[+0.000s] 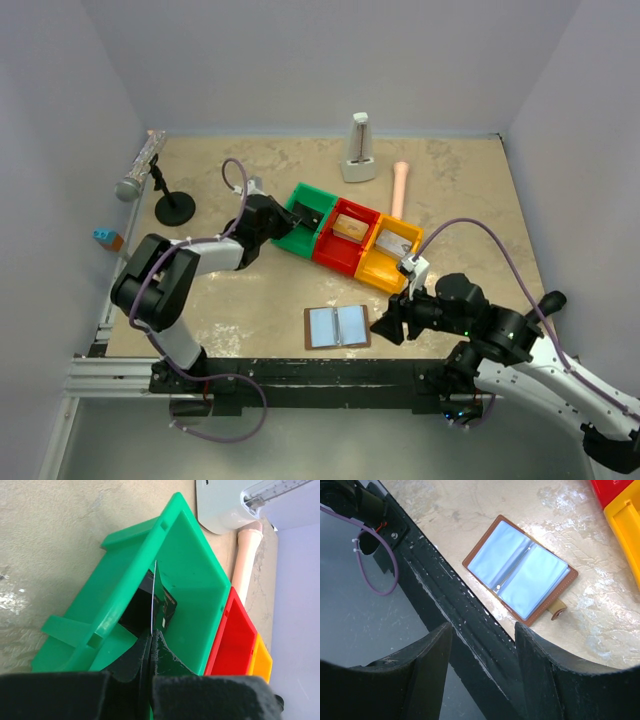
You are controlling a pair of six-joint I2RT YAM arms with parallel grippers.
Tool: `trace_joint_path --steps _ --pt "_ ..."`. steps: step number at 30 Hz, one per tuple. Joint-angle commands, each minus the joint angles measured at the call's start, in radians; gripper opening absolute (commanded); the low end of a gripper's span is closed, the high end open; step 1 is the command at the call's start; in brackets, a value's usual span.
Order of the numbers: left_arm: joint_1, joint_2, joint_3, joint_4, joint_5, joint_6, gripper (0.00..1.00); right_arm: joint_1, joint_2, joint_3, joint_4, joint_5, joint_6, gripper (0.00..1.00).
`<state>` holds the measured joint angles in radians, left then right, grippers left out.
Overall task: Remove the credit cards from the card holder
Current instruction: Place the credit card in the storage box.
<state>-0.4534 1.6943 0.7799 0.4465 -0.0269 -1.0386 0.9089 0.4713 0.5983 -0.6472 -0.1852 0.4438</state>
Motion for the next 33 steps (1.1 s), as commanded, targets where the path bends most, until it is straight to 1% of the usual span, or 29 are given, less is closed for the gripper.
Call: trace_joint_path --steps 1,7,9,16,19,33 --pt "0.018 0.031 0.03 -0.005 0.015 -0.024 0.0 -0.002 0.006 0.024 0.008 0.023 -0.014 0.57" --pt "0.028 0.056 0.036 -0.017 0.022 -0.028 0.01 -0.002 0.004 0.023 0.004 0.027 -0.013 0.58" --pt "0.032 0.059 0.041 -0.02 0.048 -0.026 0.03 -0.002 0.006 0.024 0.004 0.029 -0.013 0.57" --pt "0.042 0.062 0.056 -0.029 0.073 -0.014 0.12 -0.002 0.016 0.027 0.011 0.027 -0.011 0.58" --pt "0.047 0.062 0.074 -0.06 0.077 0.002 0.15 -0.002 0.021 0.031 0.011 0.029 -0.013 0.58" --pt "0.051 0.05 0.09 -0.1 0.082 0.014 0.29 -0.002 0.021 0.034 0.006 0.032 -0.016 0.58"
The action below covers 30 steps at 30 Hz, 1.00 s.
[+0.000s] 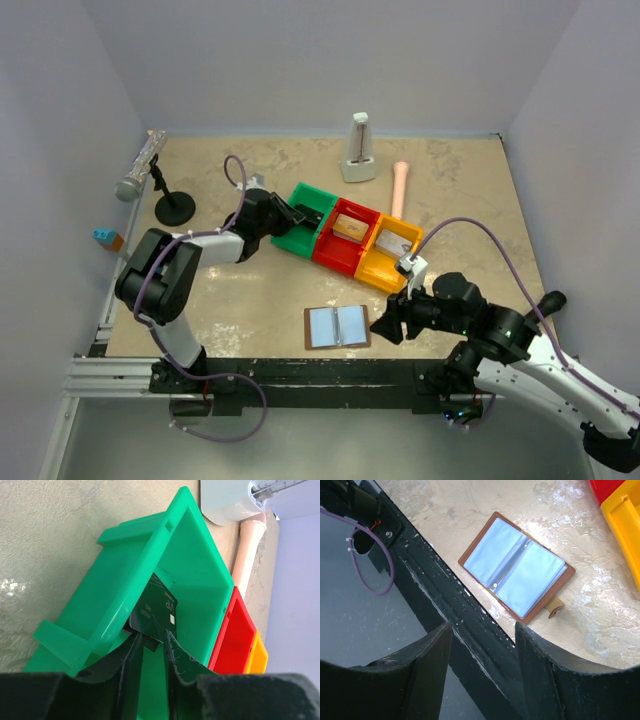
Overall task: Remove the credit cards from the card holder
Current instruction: Place the credit card in the storage box.
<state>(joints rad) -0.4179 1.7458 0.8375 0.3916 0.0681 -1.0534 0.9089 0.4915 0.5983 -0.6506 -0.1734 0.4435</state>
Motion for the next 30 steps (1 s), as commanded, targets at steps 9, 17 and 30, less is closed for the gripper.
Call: trace_joint_path --steps 9,17,30 --pt "0.025 -0.023 0.04 -0.102 -0.016 0.044 0.33 -0.002 -0.002 0.032 0.011 0.02 -0.015 0.58" --pt "0.028 -0.06 0.023 -0.125 -0.03 0.078 0.31 -0.002 0.004 0.031 0.017 0.018 -0.017 0.58" --pt "-0.085 -0.051 0.172 -0.39 -0.276 0.317 0.0 -0.002 0.048 0.043 0.028 0.032 -0.029 0.58"
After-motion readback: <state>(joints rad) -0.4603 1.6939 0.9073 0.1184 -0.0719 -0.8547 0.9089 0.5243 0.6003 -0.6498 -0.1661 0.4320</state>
